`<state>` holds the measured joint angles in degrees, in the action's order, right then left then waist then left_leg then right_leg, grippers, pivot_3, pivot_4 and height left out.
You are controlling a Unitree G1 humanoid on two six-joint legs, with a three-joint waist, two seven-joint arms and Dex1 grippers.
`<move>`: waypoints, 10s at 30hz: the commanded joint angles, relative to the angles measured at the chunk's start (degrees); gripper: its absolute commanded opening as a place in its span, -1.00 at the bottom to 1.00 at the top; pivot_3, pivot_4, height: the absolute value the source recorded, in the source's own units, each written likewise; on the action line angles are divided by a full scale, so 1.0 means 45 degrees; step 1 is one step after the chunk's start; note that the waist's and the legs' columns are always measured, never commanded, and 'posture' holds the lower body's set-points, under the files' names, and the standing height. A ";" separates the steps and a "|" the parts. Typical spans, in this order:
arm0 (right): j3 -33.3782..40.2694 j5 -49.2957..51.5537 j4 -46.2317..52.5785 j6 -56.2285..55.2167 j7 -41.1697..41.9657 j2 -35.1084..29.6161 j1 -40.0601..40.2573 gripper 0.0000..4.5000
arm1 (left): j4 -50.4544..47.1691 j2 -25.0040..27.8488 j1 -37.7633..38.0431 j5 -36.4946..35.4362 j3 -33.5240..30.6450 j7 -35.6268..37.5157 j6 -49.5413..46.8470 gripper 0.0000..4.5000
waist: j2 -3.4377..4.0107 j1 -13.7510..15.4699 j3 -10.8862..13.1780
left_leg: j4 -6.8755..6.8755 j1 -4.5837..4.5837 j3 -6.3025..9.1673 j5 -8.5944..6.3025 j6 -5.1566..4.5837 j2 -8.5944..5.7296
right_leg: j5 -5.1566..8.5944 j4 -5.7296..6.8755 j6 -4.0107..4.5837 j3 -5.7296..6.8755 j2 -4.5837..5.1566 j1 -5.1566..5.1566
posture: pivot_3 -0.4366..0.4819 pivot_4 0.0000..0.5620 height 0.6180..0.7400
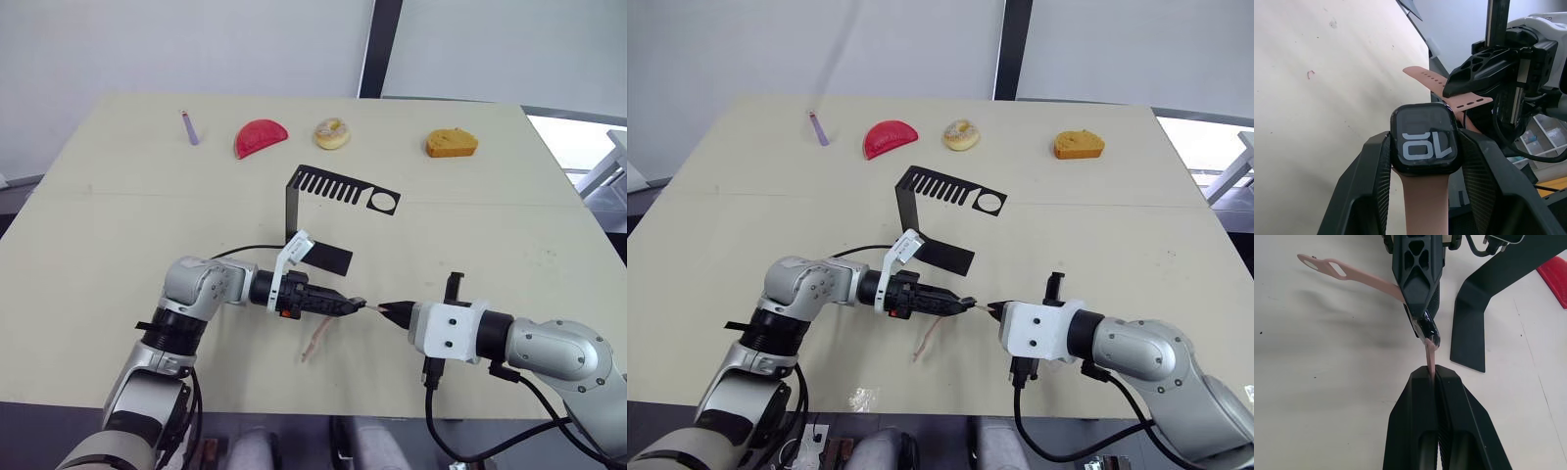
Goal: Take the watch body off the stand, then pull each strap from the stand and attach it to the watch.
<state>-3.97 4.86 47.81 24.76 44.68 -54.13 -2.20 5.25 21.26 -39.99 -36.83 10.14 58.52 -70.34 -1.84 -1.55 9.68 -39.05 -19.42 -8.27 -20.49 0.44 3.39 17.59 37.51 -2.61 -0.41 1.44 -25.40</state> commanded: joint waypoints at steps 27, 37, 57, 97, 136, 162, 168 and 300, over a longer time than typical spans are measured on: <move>0.0418 0.0203 0.0183 -0.0024 0.0287 0.0002 -0.0269 -1.00 | -0.0068 -0.0162 -0.0119 -0.0490 -0.0272 0.0202 0.0096 -0.29 | 0.0000 -0.0004 0.0000 | -0.0001 0.0001 0.0000 0.0000 0.0000 0.0000 | 0.0000 0.0003 0.0000 -0.0001 -0.0001 0.0000 | -0.05 -0.47 0.95; 0.0454 0.0180 0.0121 -0.0010 0.0290 -0.0025 -0.0248 -1.00 | -0.0177 -0.0150 -0.0195 -0.0700 -0.0421 0.0096 -0.0164 -0.29 | 0.0000 -0.0002 0.0000 | -0.0002 0.0001 0.0000 0.0000 0.0000 0.0000 | 0.0000 0.0005 0.0000 0.0000 0.0000 0.0000 | -0.05 -0.47 0.95; 0.0569 0.0475 0.0391 0.0483 0.0302 -0.0010 -0.0589 -1.00 | -0.0031 -0.0245 -0.0277 -0.0730 -0.0524 0.0025 -0.0203 -0.29 | 0.0000 -0.0001 0.0000 | -0.0004 0.0002 0.0000 0.0000 0.0001 0.0000 | 0.0000 0.0007 0.0000 -0.0001 0.0000 0.0000 | -0.05 -0.47 0.95; 0.0725 0.0329 0.0713 0.0454 0.0124 -0.0011 -0.0107 -1.00 | 0.0501 -0.0022 -0.0341 -0.0769 -0.0406 0.0569 0.0132 -0.29 | 0.0000 -0.0004 0.0000 | -0.0004 0.0003 -0.0001 -0.0001 0.0002 0.0000 | 0.0000 0.0008 0.0000 -0.0001 -0.0001 0.0000 | -0.05 -0.47 0.95; 0.0543 0.0303 0.0527 0.0731 0.0113 0.0228 -0.0548 -1.00 | 0.0512 -0.0199 -0.0520 -0.0908 -0.0563 0.0426 0.0011 -0.29 | 0.0000 -0.0003 0.0000 | -0.0005 0.0002 0.0000 -0.0001 0.0002 0.0000 | 0.0000 0.0009 0.0001 0.0000 0.0000 0.0000 | -0.05 -0.47 0.95; 0.0297 0.0321 0.0681 0.1127 0.0118 0.0245 -0.0967 -1.00 | 0.0264 -0.0268 -0.0502 -0.1236 -0.0586 0.0228 -0.0089 -0.29 | 0.0000 -0.0005 0.0000 | -0.0005 0.0002 0.0001 -0.0001 0.0002 0.0000 | 0.0000 0.0009 0.0001 0.0000 0.0000 0.0000 | -0.05 -0.47 0.95; 0.0205 0.0328 0.0845 0.1276 0.0112 0.0238 -0.1069 -1.00 | 0.0243 -0.0509 -0.0550 -0.1264 -0.0668 -0.0056 -0.0176 -0.29 | 0.0000 0.0000 0.0000 | -0.0005 0.0001 0.0001 -0.0001 0.0002 0.0000 | 0.0000 0.0009 0.0001 0.0000 0.0001 0.0000 | -0.05 -0.47 0.95; -0.0779 -0.0097 0.0161 0.3442 0.0145 0.0362 -0.2972 -1.00 | -0.0609 -0.1383 -0.0566 -0.1279 -0.0589 -0.0857 -0.0184 -0.29 | 0.0000 -0.0007 0.0000 | -0.0002 0.0001 0.0002 -0.0002 0.0005 0.0002 | 0.0002 0.0008 0.0004 0.0001 0.0003 -0.0002 | -0.05 -0.47 0.95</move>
<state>-8.47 3.55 47.27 40.38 45.55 -53.29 -14.76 5.23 16.78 -41.32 -40.44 6.64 53.70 -71.53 -1.84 -1.59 9.68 -39.06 -19.42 -8.26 -20.50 0.46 3.40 17.60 37.55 -2.59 -0.40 1.45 -25.41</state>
